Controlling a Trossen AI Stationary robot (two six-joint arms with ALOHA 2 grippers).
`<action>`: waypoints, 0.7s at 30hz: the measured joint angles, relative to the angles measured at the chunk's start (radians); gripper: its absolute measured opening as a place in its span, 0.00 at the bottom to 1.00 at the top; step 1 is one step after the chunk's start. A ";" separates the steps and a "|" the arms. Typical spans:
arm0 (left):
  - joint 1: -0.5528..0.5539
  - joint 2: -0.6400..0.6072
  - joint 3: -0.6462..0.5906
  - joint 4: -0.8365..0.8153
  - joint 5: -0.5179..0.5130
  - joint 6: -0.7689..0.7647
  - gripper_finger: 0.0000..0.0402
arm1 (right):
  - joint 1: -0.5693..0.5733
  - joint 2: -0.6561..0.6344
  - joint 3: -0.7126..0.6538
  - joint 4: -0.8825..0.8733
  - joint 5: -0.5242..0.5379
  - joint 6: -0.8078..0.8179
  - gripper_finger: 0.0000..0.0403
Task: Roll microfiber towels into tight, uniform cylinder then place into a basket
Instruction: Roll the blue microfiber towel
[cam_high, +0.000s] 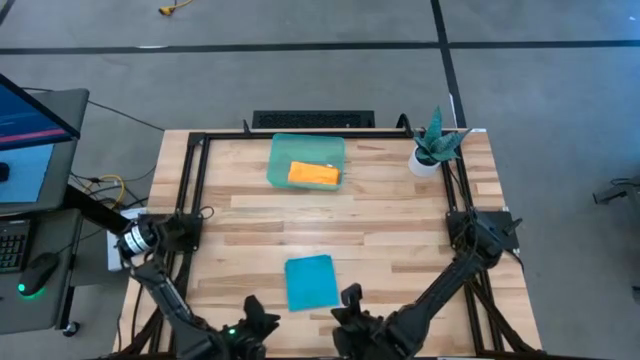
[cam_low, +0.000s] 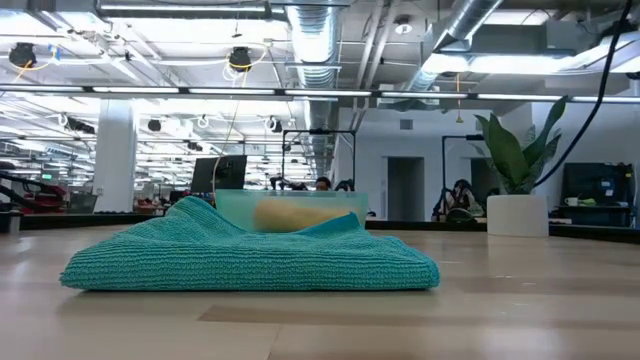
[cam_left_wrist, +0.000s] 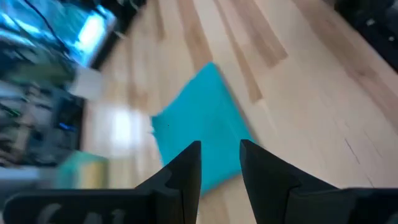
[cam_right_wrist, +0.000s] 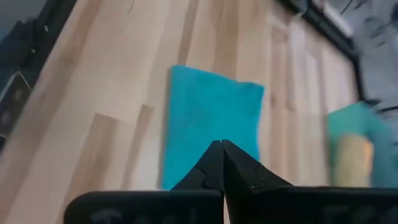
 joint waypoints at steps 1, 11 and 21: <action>0.013 0.000 0.000 0.000 0.026 -0.009 0.26 | -0.005 0.000 0.000 0.001 -0.017 0.016 0.05; 0.113 0.000 -0.052 0.157 0.223 0.019 0.26 | -0.042 0.019 -0.005 0.010 -0.159 0.078 0.25; 0.155 -0.001 -0.104 0.243 0.263 0.038 0.29 | -0.075 0.113 -0.020 0.042 -0.221 0.061 0.33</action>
